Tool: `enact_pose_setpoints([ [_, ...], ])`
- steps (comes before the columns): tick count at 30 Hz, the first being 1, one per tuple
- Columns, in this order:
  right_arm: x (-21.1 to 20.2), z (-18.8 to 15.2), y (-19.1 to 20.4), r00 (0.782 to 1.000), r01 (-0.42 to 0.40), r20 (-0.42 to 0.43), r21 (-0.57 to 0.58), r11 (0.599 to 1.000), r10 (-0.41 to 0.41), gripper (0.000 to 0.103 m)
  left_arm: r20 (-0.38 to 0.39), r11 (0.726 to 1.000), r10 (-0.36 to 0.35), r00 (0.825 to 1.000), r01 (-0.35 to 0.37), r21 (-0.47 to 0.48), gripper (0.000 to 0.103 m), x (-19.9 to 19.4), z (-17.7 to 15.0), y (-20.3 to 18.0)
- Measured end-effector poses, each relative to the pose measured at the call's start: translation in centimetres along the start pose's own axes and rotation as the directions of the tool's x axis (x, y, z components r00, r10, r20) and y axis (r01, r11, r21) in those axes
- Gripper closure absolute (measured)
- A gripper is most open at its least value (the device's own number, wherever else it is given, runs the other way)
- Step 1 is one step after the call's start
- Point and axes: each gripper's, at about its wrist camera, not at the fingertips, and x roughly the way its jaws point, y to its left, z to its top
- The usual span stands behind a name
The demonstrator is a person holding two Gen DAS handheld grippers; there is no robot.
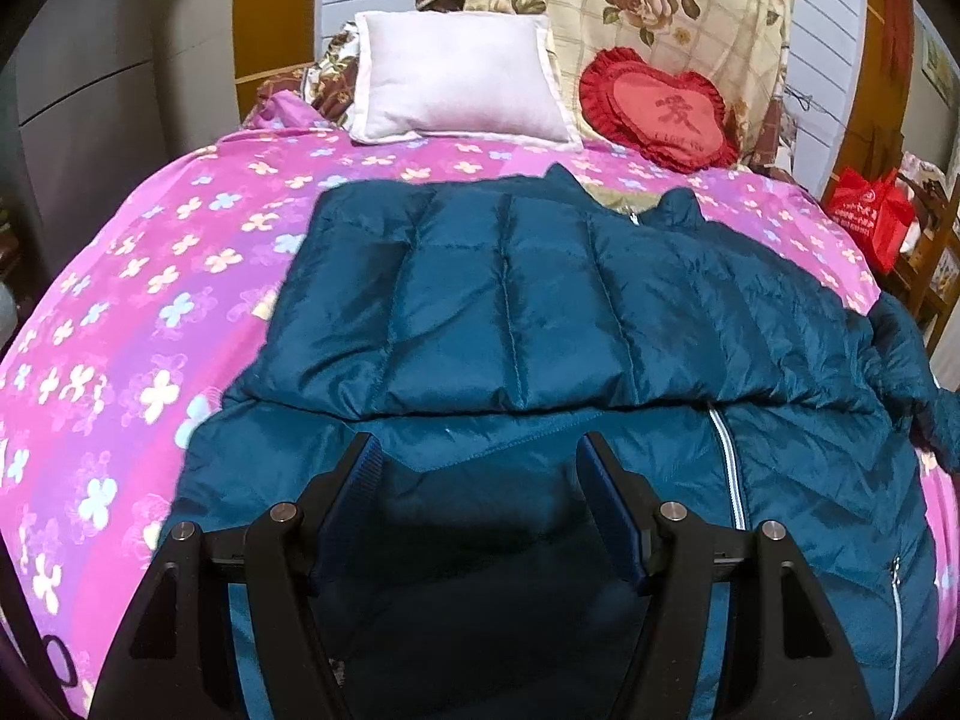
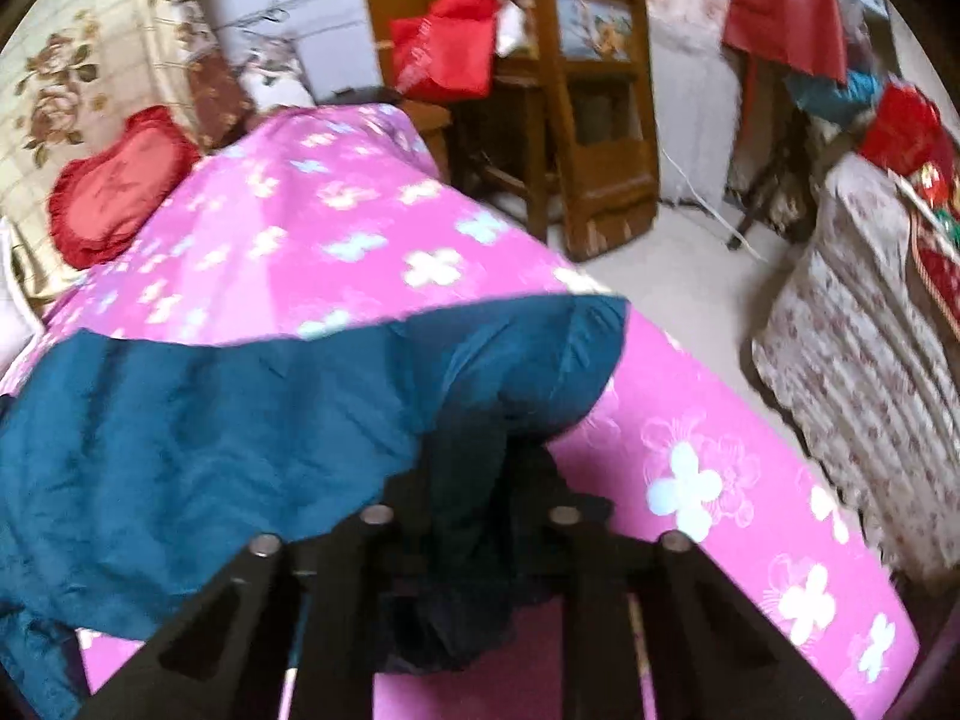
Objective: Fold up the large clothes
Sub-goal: 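Grasp the jacket side edge with the right tool, then lift and fold the held side over toward the zipper with the right tool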
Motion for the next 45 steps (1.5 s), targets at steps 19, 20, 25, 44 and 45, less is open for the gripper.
enact_pose_setpoints([
  [19,-19.9,1.8,30.2,0.874,-0.383,0.072,-0.506,0.773,0.480,0.087,0.062,0.988,0.018,0.998,-0.008,-0.154,0.054,-3.4,2.2,5.8],
  [20,-20.3,1.1,32.1,0.867,-0.397,0.054,-0.525,0.753,0.495,0.087,0.060,0.988,0.022,0.998,-0.012,-0.157,0.054,-3.3,2.2,6.0],
  [25,-21.4,-4.1,43.8,0.801,-0.516,-0.093,-0.609,0.603,0.592,0.087,0.044,0.983,0.030,0.999,-0.022,-0.183,0.054,-2.9,2.3,7.4],
  [44,-18.4,-13.8,53.9,0.637,-0.757,-0.403,-0.487,0.435,0.657,0.034,0.034,0.958,-0.088,0.996,0.094,-0.271,0.054,-1.6,2.7,8.8],
  [45,-18.3,-13.5,52.7,0.656,-0.740,-0.384,-0.498,0.452,0.650,0.033,0.031,0.952,-0.118,0.993,0.122,-0.282,0.054,-1.4,2.7,8.6],
])
